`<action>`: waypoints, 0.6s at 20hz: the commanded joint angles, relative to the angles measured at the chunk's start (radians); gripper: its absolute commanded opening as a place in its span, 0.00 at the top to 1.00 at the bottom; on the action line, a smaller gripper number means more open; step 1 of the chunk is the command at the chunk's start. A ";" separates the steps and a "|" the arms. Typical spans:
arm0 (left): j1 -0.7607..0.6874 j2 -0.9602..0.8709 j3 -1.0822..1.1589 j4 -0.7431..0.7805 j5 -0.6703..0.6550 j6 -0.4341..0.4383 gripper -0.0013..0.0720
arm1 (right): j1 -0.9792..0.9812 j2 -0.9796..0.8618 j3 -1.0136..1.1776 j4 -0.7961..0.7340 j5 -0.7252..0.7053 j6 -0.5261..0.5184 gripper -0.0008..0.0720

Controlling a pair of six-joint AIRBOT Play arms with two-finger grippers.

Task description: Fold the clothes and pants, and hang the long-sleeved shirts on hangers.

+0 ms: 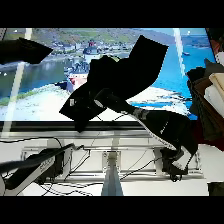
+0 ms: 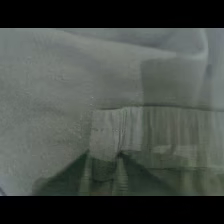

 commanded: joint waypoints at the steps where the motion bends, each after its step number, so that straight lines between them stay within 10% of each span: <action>1: 0.002 -0.005 0.000 0.002 0.011 0.000 0.73 | -0.018 0.003 0.079 -0.032 0.005 0.002 0.97; 3: 0.002 -0.010 0.000 0.016 0.011 0.000 0.74 | -0.052 0.008 0.152 -0.037 0.026 0.005 0.97; 5: 0.002 -0.010 0.000 0.061 0.013 0.001 0.97 | -0.103 0.026 0.216 -0.056 0.055 0.036 0.97; 12: 0.212 0.010 -0.030 0.108 -0.113 0.001 0.97 | -0.481 0.222 0.336 -0.197 0.409 0.457 0.97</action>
